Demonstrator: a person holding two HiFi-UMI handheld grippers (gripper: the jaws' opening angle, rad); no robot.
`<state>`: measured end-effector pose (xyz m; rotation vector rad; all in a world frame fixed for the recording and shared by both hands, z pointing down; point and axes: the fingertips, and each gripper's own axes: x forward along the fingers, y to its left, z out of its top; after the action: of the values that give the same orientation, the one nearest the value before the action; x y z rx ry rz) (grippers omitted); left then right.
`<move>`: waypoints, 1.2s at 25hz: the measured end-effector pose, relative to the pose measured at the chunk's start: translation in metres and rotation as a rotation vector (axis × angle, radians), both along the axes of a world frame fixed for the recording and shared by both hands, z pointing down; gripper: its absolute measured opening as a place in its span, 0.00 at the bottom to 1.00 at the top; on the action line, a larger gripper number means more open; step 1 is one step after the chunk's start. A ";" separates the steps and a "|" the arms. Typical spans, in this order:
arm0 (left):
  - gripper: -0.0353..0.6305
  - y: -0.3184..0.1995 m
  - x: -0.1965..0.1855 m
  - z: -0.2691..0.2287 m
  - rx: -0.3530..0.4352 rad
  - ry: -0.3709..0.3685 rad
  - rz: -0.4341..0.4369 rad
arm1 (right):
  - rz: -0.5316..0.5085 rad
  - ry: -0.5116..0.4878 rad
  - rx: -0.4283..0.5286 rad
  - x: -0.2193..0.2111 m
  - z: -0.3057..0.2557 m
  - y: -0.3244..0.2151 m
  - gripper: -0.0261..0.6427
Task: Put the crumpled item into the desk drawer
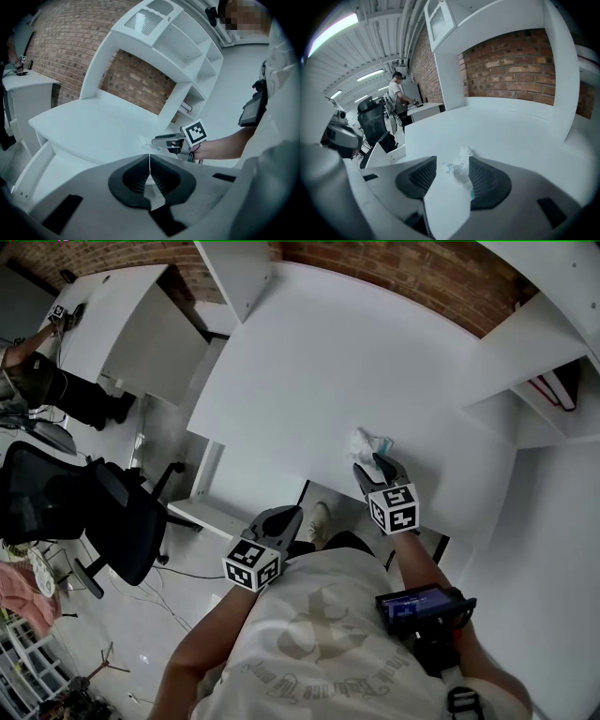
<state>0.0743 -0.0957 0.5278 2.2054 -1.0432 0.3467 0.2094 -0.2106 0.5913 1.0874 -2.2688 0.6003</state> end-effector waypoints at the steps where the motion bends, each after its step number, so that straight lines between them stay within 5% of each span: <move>1: 0.09 0.001 -0.002 0.000 -0.002 0.000 -0.005 | -0.011 0.016 0.005 -0.001 0.001 -0.001 0.36; 9: 0.09 0.001 -0.012 0.000 -0.008 -0.004 -0.055 | -0.065 0.130 -0.016 -0.003 0.021 -0.016 0.50; 19: 0.09 0.001 -0.016 -0.002 -0.022 -0.020 -0.091 | -0.087 0.216 -0.042 -0.002 0.042 -0.027 0.52; 24: 0.09 -0.002 -0.014 -0.002 -0.026 -0.026 -0.104 | -0.084 0.233 -0.042 0.001 0.046 -0.031 0.51; 30: 0.09 -0.001 -0.014 -0.005 -0.037 -0.037 -0.107 | -0.042 0.207 -0.038 0.010 0.040 -0.034 0.35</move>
<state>0.0604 -0.0967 0.5232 2.1079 -1.1602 0.3570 0.2190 -0.2444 0.6313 1.0307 -2.0885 0.4877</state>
